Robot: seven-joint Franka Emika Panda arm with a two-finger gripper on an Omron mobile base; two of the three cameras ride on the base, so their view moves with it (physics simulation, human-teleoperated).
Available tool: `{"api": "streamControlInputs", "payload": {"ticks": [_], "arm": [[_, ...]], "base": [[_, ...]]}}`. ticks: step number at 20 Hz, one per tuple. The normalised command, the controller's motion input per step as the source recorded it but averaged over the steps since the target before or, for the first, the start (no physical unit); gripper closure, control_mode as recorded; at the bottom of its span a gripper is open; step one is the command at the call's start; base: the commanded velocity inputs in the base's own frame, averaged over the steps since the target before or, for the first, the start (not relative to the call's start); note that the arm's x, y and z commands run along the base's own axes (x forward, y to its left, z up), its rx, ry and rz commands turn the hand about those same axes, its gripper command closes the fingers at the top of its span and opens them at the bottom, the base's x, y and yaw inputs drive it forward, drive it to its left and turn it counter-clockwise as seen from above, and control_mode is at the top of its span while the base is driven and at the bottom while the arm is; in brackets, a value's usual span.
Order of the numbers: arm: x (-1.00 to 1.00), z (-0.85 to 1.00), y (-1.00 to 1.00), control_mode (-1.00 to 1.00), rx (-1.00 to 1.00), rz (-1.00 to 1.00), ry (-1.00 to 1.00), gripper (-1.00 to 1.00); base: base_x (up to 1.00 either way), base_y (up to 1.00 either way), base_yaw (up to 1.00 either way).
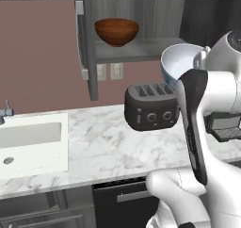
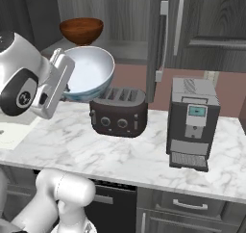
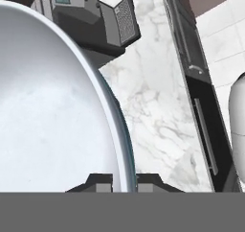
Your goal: Open the cabinet. Pick the bowls from the counter and place them in the cabinet. Then close the cabinet.
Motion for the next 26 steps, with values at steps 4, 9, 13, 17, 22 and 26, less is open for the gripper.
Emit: {"api": "streamControlInputs", "payload": {"ticks": [4,9,13,17,22,26], "arm": [[0.00,0.27,-0.18,-1.00,0.03,0.06,0.00,1.00],[0.00,0.26,-0.13,-1.00,0.02,0.08,0.00,1.00],[0.00,0.17,-0.05,-1.00,0.00,0.07,0.00,1.00],[0.01,0.06,0.00,-1.00,0.00,0.06,0.00,1.00],[0.07,0.00,0.00,-1.00,0.00,0.05,0.00,1.00],[0.14,0.00,-0.01,-1.00,0.00,0.01,0.00,1.00]], "base": [[0.00,0.00,0.00],[0.00,0.00,0.00],[0.00,0.00,0.00],[0.00,0.00,0.00],[0.00,0.00,0.00],[0.00,0.00,0.00]]}}
